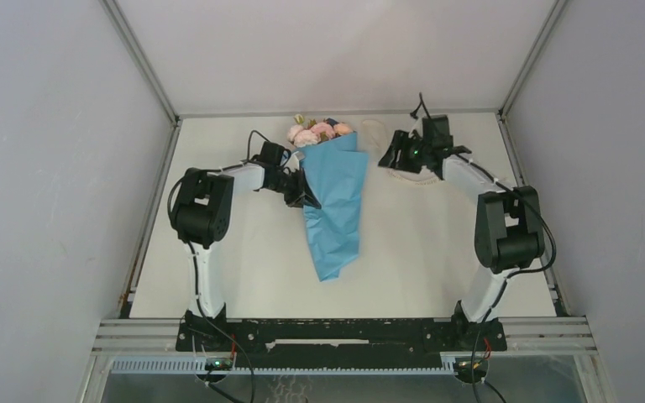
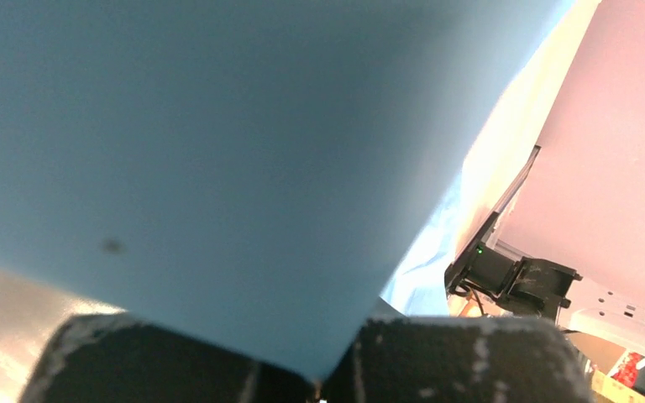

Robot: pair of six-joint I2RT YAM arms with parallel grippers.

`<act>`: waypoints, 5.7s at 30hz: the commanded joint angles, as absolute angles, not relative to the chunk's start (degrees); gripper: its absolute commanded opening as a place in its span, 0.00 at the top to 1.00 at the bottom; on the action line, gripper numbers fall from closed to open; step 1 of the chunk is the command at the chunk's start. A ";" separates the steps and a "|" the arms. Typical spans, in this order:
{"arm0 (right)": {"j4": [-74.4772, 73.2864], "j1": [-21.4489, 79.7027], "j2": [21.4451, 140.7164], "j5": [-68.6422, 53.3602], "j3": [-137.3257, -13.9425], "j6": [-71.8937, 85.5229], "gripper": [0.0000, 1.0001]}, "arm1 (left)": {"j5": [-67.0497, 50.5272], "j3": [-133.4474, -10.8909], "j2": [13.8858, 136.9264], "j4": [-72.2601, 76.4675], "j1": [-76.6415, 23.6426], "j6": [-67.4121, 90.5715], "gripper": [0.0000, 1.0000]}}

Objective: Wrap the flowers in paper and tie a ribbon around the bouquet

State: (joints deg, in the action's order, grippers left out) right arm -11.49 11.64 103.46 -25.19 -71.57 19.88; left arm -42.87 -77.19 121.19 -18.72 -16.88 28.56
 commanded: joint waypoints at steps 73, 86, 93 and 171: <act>-27.82 10.43 99.21 -8.87 -56.63 22.85 0.52 | -42.69 -74.78 113.92 -25.56 -12.66 24.17 1.00; -43.92 38.98 89.63 -36.71 -58.71 10.24 0.95 | -41.29 -79.08 113.50 -27.81 -12.40 22.20 1.00; -38.72 32.80 82.31 -33.67 -60.72 11.51 0.02 | -41.15 -79.02 113.74 -28.30 -12.40 21.85 1.00; 10.98 24.54 130.45 -42.82 -81.91 38.99 1.00 | -27.37 -80.56 97.14 -48.14 -52.63 -42.40 0.26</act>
